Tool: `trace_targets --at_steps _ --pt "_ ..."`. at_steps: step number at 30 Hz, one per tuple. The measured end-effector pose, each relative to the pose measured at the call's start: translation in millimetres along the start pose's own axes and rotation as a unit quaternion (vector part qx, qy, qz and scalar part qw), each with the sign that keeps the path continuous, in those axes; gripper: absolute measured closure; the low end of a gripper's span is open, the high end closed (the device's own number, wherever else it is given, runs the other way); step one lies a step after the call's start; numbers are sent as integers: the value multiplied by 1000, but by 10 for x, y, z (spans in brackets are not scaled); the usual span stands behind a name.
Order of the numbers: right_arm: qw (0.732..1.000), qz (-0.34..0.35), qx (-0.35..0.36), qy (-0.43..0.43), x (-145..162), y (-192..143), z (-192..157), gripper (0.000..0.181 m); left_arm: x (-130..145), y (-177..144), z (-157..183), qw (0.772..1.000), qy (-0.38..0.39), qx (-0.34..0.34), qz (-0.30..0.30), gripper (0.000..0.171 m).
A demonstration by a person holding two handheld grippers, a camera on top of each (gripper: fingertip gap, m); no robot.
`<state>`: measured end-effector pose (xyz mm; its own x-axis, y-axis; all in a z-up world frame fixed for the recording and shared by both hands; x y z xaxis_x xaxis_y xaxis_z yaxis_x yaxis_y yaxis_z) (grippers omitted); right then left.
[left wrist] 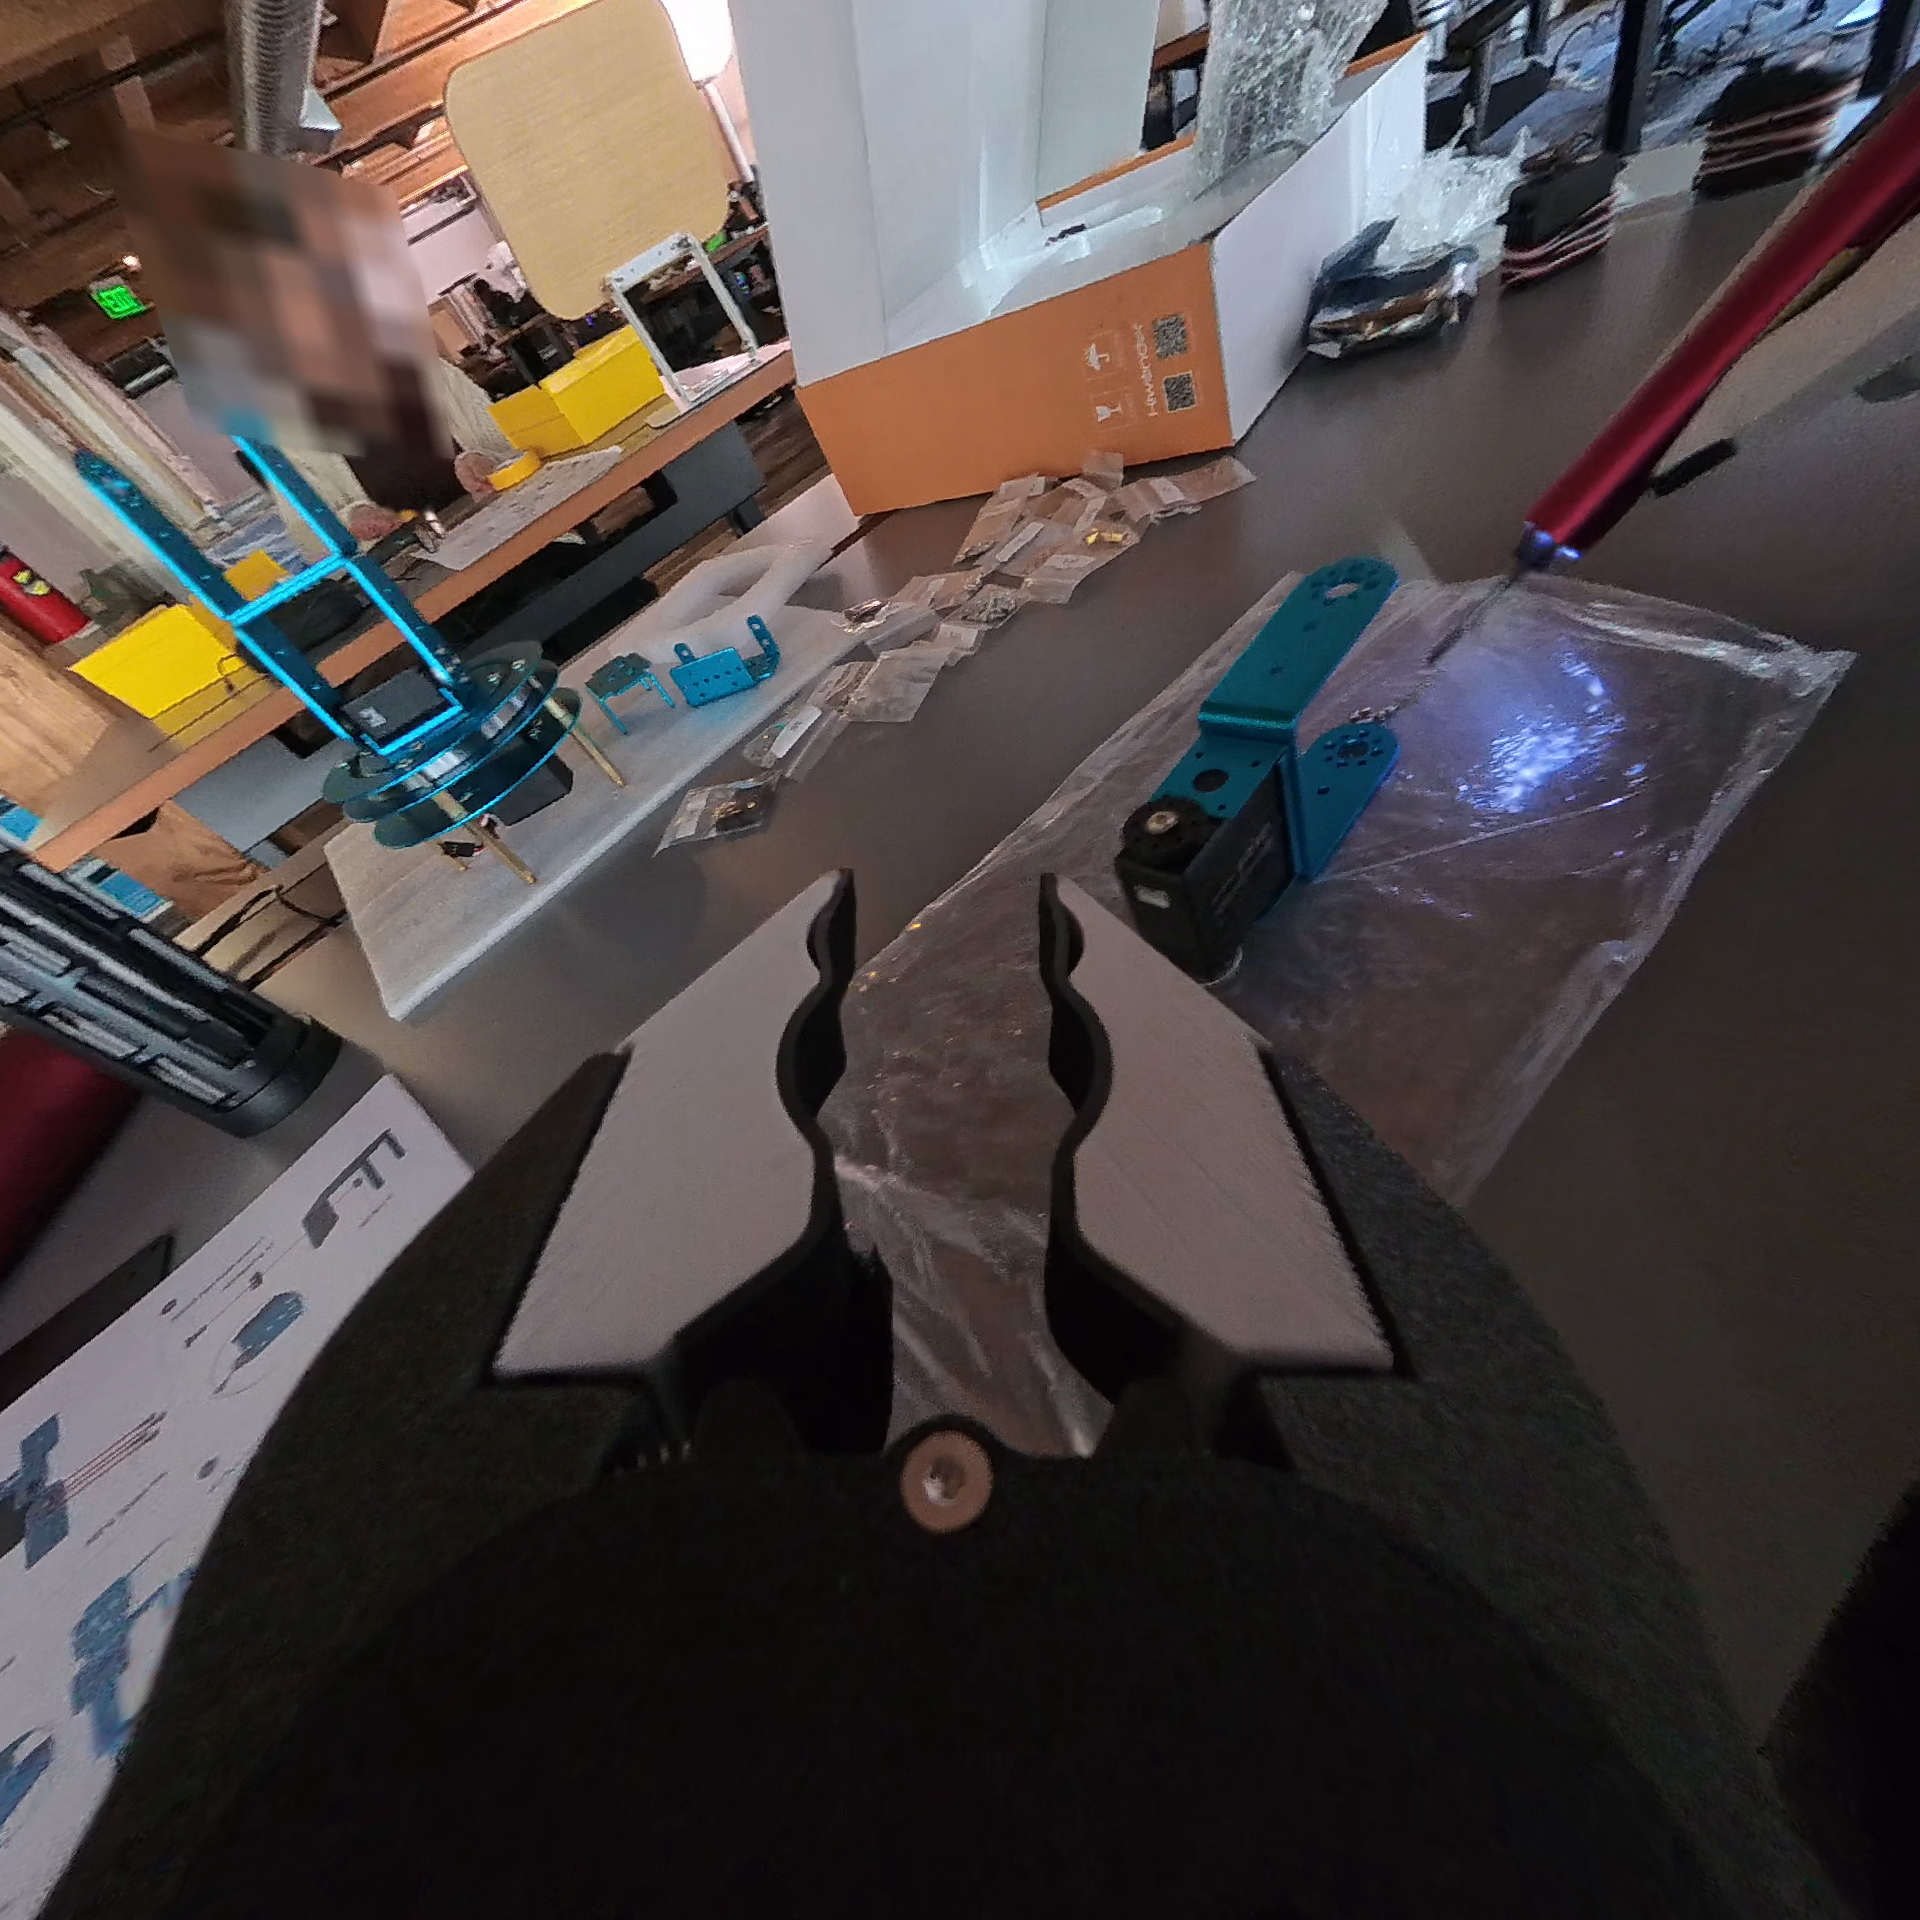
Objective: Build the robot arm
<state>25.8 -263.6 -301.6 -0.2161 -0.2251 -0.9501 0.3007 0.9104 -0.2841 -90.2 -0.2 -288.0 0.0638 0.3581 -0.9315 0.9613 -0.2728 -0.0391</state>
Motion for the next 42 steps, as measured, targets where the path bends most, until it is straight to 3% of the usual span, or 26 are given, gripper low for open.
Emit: trace_targets --at_steps 5,11,22,30,38,42 --pt "997 56 -35 50 -163 -61 -17 159 -145 117 252 996 -63 63 7 137" --pt "989 107 -76 67 -356 -8 -160 159 -343 364 582 974 -176 137 24 138" --pt "999 -13 21 44 97 -153 131 159 -318 385 790 979 -141 148 13 140" --pt "999 27 -8 37 -41 -140 34 160 -272 415 801 983 -103 149 -19 140" --pt "999 20 -30 30 -35 52 -23 159 -233 388 750 981 -119 152 -35 140" --pt "993 66 -70 72 -132 -7 -98 159 -253 421 807 977 -137 155 -41 140"
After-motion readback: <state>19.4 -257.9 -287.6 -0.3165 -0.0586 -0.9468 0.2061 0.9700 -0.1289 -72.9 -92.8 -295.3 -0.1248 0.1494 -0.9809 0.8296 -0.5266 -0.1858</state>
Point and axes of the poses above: each gripper's, where its closed fingertips meet, y out along the fingers, x out of its underside, z = x × y across the jaws, the point moved 7 cm from there along -y, back along the fingers, and after that the axes turned 12 degrees about z, right-handed, at the moved point
